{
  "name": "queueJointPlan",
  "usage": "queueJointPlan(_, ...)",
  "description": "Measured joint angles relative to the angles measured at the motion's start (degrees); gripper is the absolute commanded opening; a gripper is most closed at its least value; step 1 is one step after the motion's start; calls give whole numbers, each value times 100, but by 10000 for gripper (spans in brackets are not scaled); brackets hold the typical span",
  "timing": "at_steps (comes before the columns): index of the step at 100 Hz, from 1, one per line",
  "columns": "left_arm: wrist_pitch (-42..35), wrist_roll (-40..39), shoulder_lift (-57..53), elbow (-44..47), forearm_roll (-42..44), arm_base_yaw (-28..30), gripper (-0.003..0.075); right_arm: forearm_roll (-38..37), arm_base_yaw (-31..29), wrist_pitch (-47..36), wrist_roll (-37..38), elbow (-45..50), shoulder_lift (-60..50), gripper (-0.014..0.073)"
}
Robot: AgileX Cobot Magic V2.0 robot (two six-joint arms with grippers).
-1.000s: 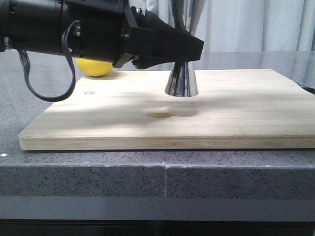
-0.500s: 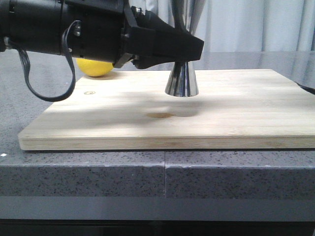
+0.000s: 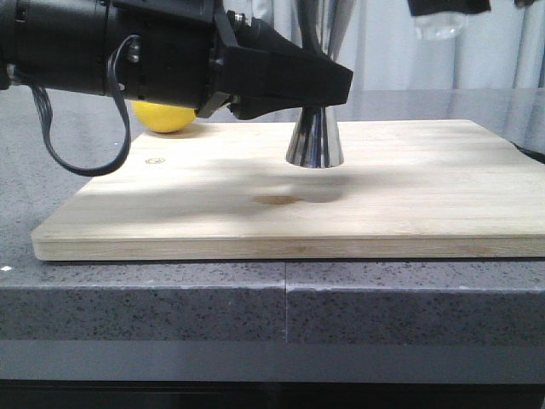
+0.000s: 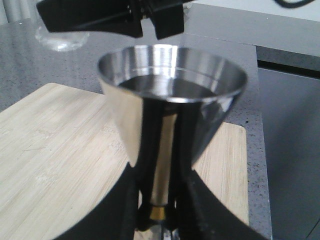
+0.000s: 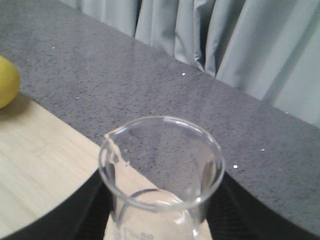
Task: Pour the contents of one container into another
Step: 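Tilt the beaker upright and set it down on the board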
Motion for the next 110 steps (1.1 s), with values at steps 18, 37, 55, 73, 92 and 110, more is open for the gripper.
queueJointPlan(18,0,0,0,0,0,0,-21,0,-296,-652,8,213,469,272)
queueJointPlan(37,0,0,0,0,0,0,-21,24,-459,-1096,-19,298,895,272)
queueJointPlan(55,0,0,0,0,0,0,-21,23,-473,-1253,-179,298,1215,272)
queueJointPlan(73,0,0,0,0,0,0,-21,134,-473,-1456,-227,298,1382,272)
queueJointPlan(92,0,0,0,0,0,0,-21,157,-473,-1482,-240,298,1405,272)
queueJointPlan(110,-10,0,0,0,0,0,-21,161,-473,-1482,-251,288,1409,297)
